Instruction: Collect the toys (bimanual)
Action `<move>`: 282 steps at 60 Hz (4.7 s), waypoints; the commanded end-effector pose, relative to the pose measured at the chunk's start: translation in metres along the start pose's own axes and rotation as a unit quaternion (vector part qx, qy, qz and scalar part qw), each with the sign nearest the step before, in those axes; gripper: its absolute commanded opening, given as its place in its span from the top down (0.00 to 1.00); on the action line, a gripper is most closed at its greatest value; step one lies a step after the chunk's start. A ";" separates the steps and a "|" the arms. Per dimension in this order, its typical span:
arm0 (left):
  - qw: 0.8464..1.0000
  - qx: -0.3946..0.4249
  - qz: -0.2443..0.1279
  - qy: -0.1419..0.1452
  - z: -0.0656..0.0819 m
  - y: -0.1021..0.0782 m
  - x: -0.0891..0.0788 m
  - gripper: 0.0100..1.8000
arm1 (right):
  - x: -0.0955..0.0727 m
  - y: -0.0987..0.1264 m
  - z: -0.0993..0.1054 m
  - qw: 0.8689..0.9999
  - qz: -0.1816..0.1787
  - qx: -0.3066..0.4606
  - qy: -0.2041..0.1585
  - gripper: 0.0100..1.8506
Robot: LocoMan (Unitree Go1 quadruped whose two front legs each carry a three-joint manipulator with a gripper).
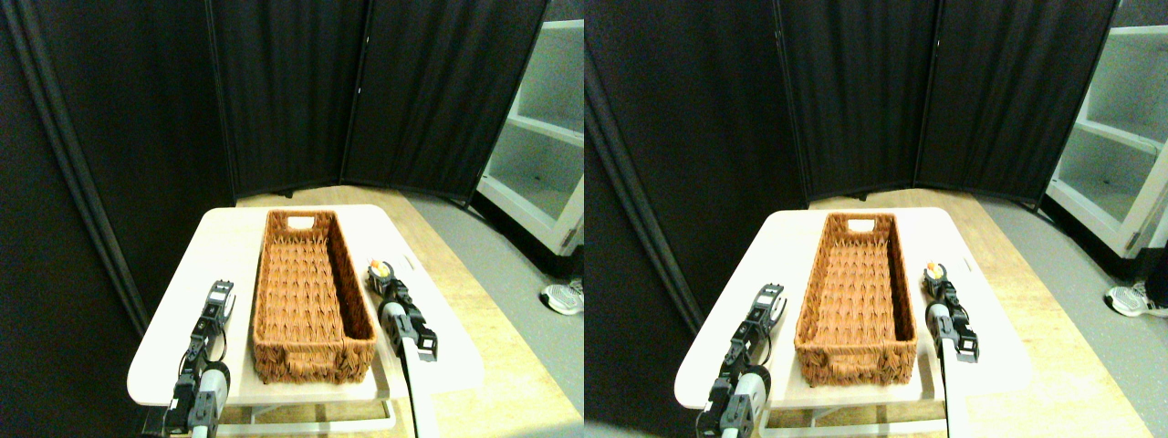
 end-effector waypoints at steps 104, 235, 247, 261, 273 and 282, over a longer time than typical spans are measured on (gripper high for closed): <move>0.998 0.017 0.015 -0.057 0.009 0.007 -0.017 0.94 | -0.018 0.129 -0.090 0.972 0.112 -0.096 0.182 0.54; 0.906 -0.413 0.070 0.059 0.038 0.024 0.038 0.78 | -0.007 0.023 -0.003 0.994 -0.007 -0.109 -0.006 1.00; 0.894 -0.440 0.061 0.063 0.025 0.029 0.042 0.78 | -0.007 0.027 -0.006 0.994 -0.010 -0.110 -0.002 1.00; 0.852 -0.520 0.033 0.053 0.011 0.037 0.053 0.80 | -0.006 0.029 -0.009 0.993 0.002 -0.119 0.005 1.00; 0.829 -0.558 0.026 0.040 0.011 0.028 0.056 0.80 | -0.004 0.033 -0.012 0.992 0.000 -0.124 0.007 1.00; 0.828 -0.558 0.009 0.050 0.022 0.018 0.053 0.79 | -0.002 0.035 -0.014 0.991 -0.005 -0.135 0.008 1.00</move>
